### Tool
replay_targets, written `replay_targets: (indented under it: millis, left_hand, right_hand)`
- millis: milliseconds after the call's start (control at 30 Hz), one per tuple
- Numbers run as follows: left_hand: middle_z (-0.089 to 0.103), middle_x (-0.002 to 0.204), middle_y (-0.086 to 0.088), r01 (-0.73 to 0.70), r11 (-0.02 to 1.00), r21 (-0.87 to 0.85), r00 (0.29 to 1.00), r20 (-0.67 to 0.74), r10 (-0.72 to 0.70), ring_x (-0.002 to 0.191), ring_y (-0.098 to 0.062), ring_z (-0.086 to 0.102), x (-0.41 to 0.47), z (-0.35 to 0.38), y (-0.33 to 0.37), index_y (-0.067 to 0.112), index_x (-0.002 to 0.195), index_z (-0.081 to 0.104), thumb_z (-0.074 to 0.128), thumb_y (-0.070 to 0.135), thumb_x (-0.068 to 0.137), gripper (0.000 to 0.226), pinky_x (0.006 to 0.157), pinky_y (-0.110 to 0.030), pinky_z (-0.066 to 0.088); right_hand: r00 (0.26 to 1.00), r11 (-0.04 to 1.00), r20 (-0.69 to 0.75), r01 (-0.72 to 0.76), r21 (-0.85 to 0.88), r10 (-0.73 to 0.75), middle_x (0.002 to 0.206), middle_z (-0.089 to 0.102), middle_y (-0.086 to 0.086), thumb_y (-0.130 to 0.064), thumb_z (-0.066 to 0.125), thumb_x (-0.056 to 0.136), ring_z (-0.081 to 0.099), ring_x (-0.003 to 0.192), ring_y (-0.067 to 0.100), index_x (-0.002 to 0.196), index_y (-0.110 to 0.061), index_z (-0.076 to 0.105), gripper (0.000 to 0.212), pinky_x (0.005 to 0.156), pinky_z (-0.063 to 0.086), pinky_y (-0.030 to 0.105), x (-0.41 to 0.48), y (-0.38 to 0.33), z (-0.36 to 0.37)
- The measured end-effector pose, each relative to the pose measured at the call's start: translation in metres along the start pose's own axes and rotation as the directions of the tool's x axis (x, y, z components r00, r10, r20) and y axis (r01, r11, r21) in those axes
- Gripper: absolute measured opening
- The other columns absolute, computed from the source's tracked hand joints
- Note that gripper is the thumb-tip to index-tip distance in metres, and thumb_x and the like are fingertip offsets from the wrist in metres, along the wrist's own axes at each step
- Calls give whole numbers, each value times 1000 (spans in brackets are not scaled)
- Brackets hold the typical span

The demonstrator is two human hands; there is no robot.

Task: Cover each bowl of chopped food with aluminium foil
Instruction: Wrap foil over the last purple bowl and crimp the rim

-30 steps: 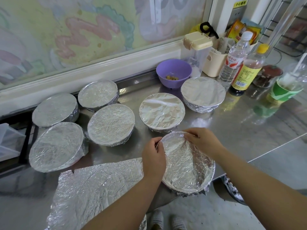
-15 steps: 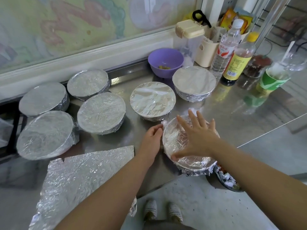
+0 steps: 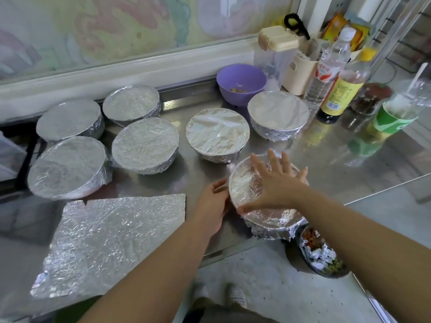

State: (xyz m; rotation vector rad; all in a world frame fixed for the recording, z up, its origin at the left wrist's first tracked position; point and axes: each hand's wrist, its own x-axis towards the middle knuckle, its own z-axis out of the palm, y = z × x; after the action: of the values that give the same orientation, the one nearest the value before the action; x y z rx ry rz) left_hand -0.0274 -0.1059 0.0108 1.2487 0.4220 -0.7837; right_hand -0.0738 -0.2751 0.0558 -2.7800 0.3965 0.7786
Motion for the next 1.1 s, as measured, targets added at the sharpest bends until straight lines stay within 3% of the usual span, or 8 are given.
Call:
replay_targets:
  millis: [100,233,333,500,633,700,800,1100]
  left_hand:
    - [67,118,-17,3,999,-54,1000,-9,-3,78,-22,69,13,23,6,6,130,53,56,-3,96,36,60,-30,58]
    - [70,100,-16,45,971,-235,999,16,-42,79,-21,68,18,41,10,5,127,51,57,1,98,29,76,-34,58]
    - [75,94,-8,49,996,-71,991,127,-40,87,-20,71,6,30,0,9,117,56,49,7,103,15,78,-35,60]
    - [71,107,-3,-80,958,275,975,222,18,94,-14,61,-5,8,-15,15,124,59,50,0,90,38,81,-26,46]
    - [70,116,-7,-189,886,424,951,305,57,79,-4,60,-4,4,-15,19,129,52,64,11,67,64,74,-21,45]
    - [68,118,-8,-213,870,445,939,341,55,94,-13,66,-3,2,-18,21,131,48,69,15,67,68,81,-27,52]
    - [67,119,-6,-302,792,530,918,386,92,110,-18,65,-2,-4,-21,30,126,42,77,18,77,61,97,-33,53]
    - [66,93,11,-540,535,649,841,443,312,84,-2,62,-1,-13,-26,34,109,58,71,18,89,28,83,-21,48]
  right_hand:
    - [996,993,-42,-81,83,84,160,-40,2,-108,48,32,-32,148,39,150,-48,-30,153,106,-6,84,5,12,-4]
    - [966,946,-60,-234,222,253,161,-37,3,-112,41,23,-32,147,41,151,-47,-28,160,103,-4,87,11,21,-14]
    - [935,901,-38,-327,284,351,161,-38,8,-110,44,30,-30,147,43,152,-43,-29,157,104,-3,86,13,15,-19]
    - [917,833,7,-365,416,398,162,-36,11,-114,36,14,-35,146,41,150,-40,-33,169,111,-4,78,26,20,-31]
    - [963,929,-14,-254,267,268,161,-37,7,-114,37,11,-38,144,41,149,-43,-33,170,113,-5,76,30,25,-36]
    - [976,959,10,-217,183,219,161,-37,4,-114,39,15,-38,144,41,156,-41,-20,169,110,-5,80,29,20,-35]
    - [969,955,68,-247,161,239,160,-39,-1,-108,51,29,-35,145,43,155,-46,-20,158,102,-5,88,24,14,-35]
    - [963,952,70,-268,149,260,162,-37,1,-106,55,32,-32,146,45,152,-47,-26,157,103,1,88,21,11,-36]
